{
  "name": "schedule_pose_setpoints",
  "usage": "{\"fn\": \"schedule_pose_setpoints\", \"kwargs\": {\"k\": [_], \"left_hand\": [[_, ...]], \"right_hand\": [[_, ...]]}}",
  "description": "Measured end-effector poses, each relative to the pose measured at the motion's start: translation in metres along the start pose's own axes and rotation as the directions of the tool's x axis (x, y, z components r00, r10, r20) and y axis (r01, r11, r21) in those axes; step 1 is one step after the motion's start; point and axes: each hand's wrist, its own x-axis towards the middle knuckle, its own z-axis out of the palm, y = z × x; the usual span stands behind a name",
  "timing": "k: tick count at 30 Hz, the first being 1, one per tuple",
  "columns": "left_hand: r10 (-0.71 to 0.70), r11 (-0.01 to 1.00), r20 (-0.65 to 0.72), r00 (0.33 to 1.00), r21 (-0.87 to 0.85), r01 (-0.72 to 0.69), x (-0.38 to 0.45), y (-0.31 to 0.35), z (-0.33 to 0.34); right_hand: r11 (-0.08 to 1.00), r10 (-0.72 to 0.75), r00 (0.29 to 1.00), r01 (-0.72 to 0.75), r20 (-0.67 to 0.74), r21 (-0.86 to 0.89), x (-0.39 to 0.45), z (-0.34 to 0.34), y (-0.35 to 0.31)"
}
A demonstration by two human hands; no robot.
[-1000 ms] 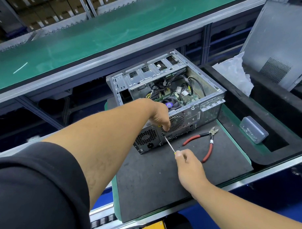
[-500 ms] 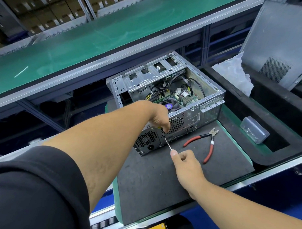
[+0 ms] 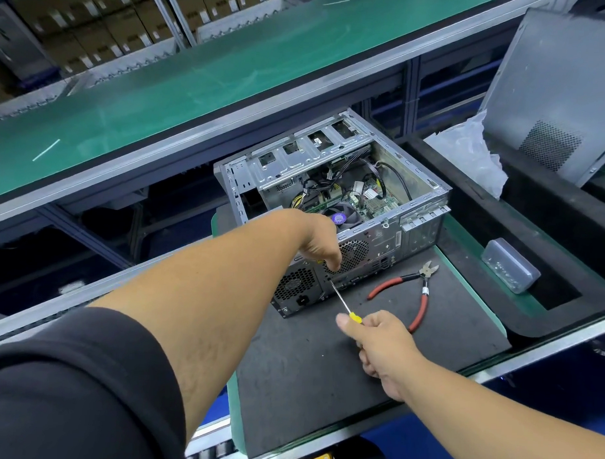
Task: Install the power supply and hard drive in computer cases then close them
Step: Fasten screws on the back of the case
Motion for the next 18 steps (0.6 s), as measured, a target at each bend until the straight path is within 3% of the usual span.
{"fn": "schedule_pose_setpoints", "kwargs": {"k": [2, 8, 13, 15, 17, 18], "left_hand": [[-0.005, 1.000, -0.002, 1.000, 0.002, 0.005, 0.000, 0.000, 0.000], [-0.012, 0.997, -0.050, 0.999, 0.074, 0.016, -0.004, 0.001, 0.002], [-0.001, 0.946, -0.250, 0.968, 0.313, 0.082, -0.020, 0.006, 0.008], [0.023, 0.982, -0.510, 0.860, 0.174, 0.077, -0.035, 0.009, 0.015], [-0.061, 0.959, -0.784, 0.618, -0.218, -0.182, -0.054, 0.017, 0.031], [-0.193, 0.850, -0.838, 0.510, -0.402, -0.339, -0.063, 0.026, 0.042]], "right_hand": [[0.999, -0.001, 1.000, 0.001, 0.002, 0.037, -0.002, -0.001, 0.001], [0.974, 0.220, 0.971, -0.224, 0.099, 0.033, -0.004, 0.006, -0.005], [0.992, 0.099, 0.995, -0.101, 0.030, 0.080, 0.000, 0.002, -0.004], [0.997, 0.029, 0.999, -0.031, 0.038, 0.064, 0.002, 0.000, -0.002], [0.999, 0.031, 0.998, -0.033, 0.056, 0.031, 0.001, 0.002, -0.002], [0.997, 0.063, 0.995, -0.065, 0.082, 0.028, 0.000, 0.003, -0.003]]}}
